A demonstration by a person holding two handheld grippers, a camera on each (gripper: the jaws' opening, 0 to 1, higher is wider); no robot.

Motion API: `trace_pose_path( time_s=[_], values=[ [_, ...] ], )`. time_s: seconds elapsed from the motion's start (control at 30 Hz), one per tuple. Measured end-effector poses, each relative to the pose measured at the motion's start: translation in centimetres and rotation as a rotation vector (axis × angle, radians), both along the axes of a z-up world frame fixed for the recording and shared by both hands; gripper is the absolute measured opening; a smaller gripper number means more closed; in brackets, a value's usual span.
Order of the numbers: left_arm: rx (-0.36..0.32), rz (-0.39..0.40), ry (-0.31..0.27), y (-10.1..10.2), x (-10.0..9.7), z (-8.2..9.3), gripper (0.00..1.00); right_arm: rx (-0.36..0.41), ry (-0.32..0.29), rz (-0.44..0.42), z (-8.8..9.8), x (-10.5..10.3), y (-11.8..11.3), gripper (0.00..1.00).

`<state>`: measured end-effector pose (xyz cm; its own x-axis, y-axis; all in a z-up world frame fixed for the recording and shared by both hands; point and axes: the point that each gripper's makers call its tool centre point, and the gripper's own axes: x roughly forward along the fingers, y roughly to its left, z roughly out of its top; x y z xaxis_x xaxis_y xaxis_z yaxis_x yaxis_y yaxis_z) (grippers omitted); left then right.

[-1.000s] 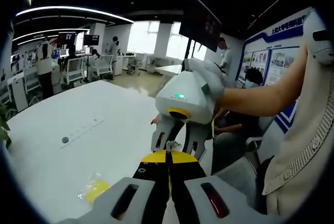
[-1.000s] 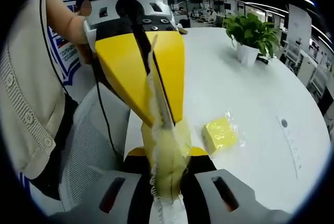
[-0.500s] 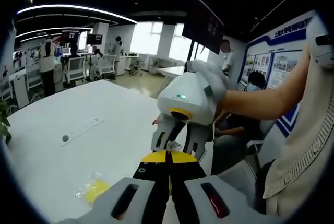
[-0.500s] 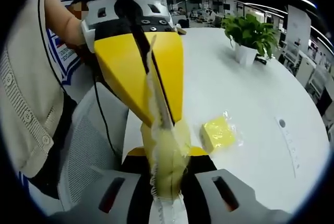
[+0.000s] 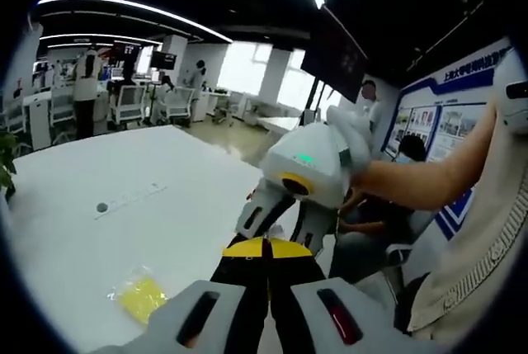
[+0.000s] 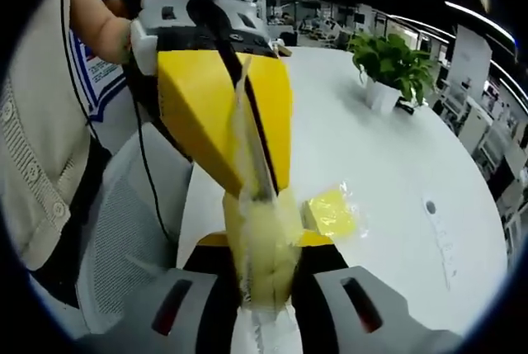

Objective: Compare the silicone blocks by pressing each to a similar depth, holding the contact briefly, and releasing to observe deformation and rebound differences across the visible hardness samples.

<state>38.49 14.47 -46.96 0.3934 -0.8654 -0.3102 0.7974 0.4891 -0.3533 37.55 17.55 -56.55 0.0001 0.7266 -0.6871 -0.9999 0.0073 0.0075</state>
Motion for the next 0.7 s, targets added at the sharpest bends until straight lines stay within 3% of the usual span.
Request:
trace_pose_path(
  time_s=[0.3,0.47,0.63,0.7],
  values=[
    [-0.039,0.043,0.072,1.0,0.7,-1.6,0.0,0.006,0.017,-0.012,-0.5,0.3,0.2,0.25],
    [-0.032,0.05,0.101,1.1,1.0,-2.9,0.0,0.051,-0.013,-0.104,0.4,1.5,-0.7,0.42],
    [-0.031,0.055,0.118,1.0,1.4,-3.7,0.0,0.09,-0.024,-0.193,0.9,1.5,-2.4,0.46],
    [-0.029,0.054,0.119,0.8,1.6,-4.0,0.0,0.114,-0.009,-0.266,1.0,1.5,-3.3,0.5]
  ],
)
